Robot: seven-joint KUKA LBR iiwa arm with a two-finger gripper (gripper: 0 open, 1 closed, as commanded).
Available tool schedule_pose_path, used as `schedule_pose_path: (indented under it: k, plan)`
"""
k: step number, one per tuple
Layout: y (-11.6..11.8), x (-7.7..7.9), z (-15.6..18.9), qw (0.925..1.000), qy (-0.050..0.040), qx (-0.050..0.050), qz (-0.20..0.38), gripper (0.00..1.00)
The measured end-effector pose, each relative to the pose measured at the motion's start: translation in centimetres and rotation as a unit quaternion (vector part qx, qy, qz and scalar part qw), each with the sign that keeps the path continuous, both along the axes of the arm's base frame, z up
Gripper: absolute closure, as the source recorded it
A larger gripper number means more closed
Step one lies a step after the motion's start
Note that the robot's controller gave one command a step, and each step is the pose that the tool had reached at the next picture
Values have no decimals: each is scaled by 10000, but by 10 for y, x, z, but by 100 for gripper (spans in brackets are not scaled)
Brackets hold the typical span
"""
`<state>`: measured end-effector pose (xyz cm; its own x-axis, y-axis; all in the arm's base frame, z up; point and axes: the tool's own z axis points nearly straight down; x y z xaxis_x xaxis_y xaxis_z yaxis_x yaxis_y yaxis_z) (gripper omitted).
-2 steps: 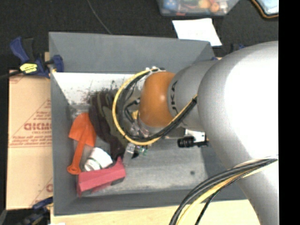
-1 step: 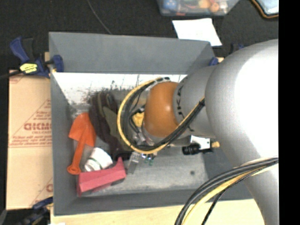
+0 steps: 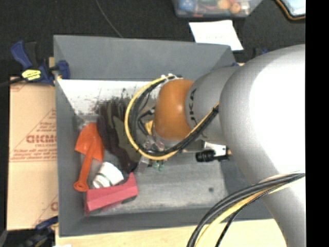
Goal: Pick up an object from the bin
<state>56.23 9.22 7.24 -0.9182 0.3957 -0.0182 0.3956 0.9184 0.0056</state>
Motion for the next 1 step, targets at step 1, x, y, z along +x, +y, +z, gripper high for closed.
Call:
schedule_pose_path:
  k: [1]
  plan:
    - [0, 0, 0, 10000, 0, -1, 4, 100]
